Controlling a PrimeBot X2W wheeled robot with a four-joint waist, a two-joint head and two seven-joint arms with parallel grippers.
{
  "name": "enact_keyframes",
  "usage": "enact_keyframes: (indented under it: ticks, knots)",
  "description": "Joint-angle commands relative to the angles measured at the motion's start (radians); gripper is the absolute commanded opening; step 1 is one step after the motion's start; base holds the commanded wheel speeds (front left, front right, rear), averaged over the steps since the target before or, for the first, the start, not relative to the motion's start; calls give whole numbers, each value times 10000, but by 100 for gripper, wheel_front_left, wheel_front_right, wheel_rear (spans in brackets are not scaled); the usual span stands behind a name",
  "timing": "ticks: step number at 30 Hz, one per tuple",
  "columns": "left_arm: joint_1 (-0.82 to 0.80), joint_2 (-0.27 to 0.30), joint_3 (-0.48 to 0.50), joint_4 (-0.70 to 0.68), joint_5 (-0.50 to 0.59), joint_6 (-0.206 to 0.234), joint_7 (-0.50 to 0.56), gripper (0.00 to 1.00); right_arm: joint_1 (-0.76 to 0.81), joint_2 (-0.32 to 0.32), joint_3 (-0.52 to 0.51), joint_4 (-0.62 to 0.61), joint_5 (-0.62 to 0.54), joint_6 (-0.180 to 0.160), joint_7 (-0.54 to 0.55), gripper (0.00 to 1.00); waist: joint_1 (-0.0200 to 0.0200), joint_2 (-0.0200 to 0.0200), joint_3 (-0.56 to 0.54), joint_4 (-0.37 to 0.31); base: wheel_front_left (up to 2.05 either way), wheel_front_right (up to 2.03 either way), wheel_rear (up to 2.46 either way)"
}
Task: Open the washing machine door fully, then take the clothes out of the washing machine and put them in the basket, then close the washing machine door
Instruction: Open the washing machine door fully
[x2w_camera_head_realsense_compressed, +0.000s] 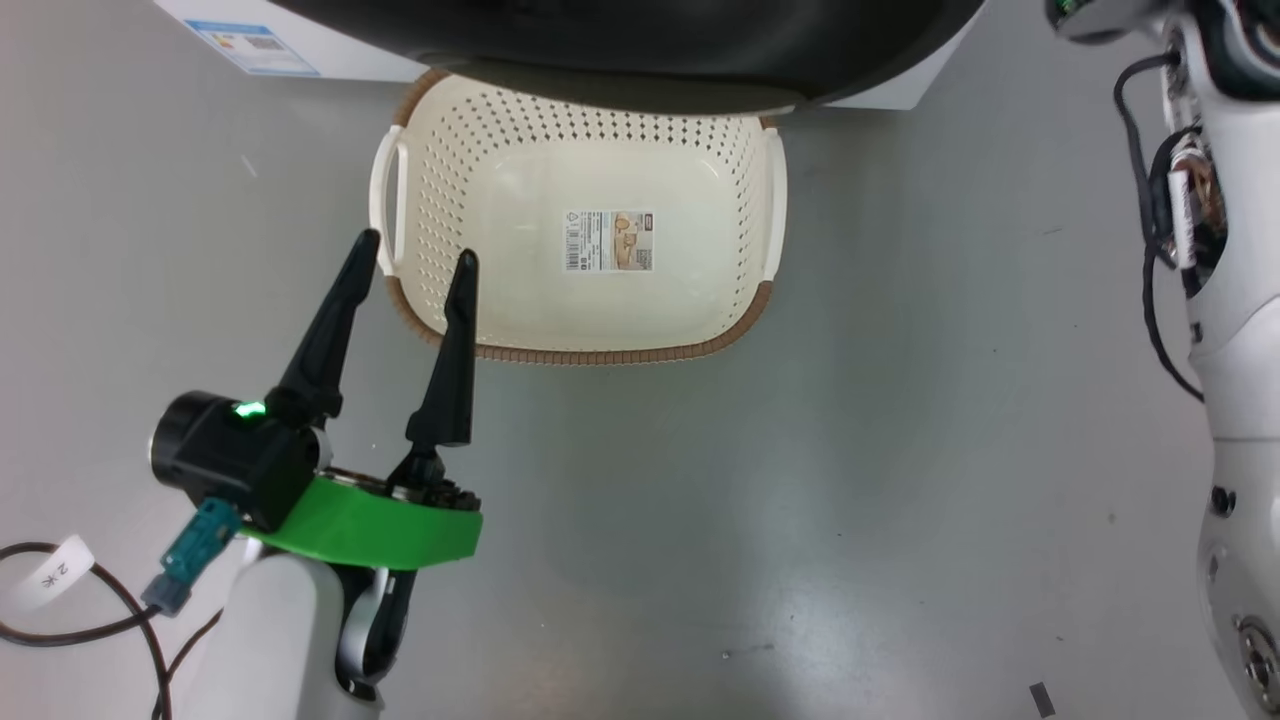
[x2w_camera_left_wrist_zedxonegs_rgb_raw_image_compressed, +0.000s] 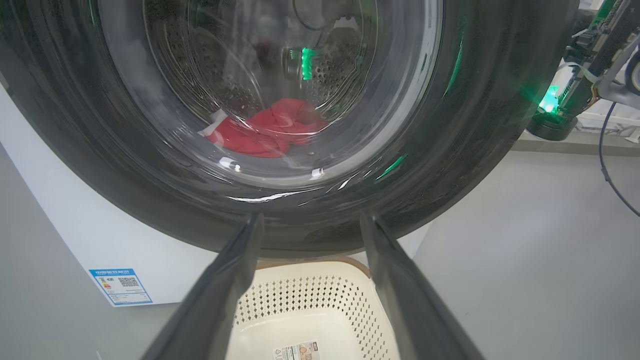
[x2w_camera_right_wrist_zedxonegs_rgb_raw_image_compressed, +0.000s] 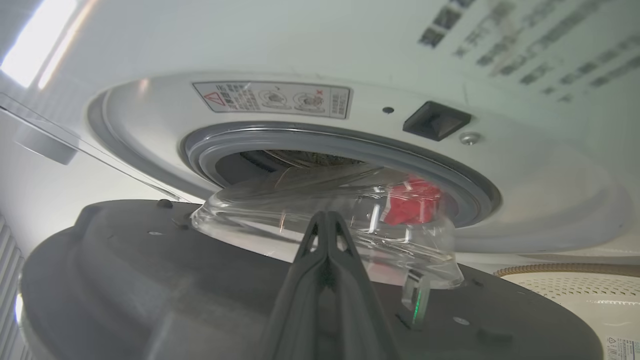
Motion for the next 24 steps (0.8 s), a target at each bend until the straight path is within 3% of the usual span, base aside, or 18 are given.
enact_keyframes:
  ticks: [1,24]
  knots:
    - [43,189,330,-203,-4,8,-78,100,300,367,249,-387,68,75,50,0,0,-1,-48,-32,0,0,0]
    - [498,189,490,-90,120,57,-78,100,2901,367,770,-2081,797,75,240,0,0,-1,-1304,-210,0,0,0]
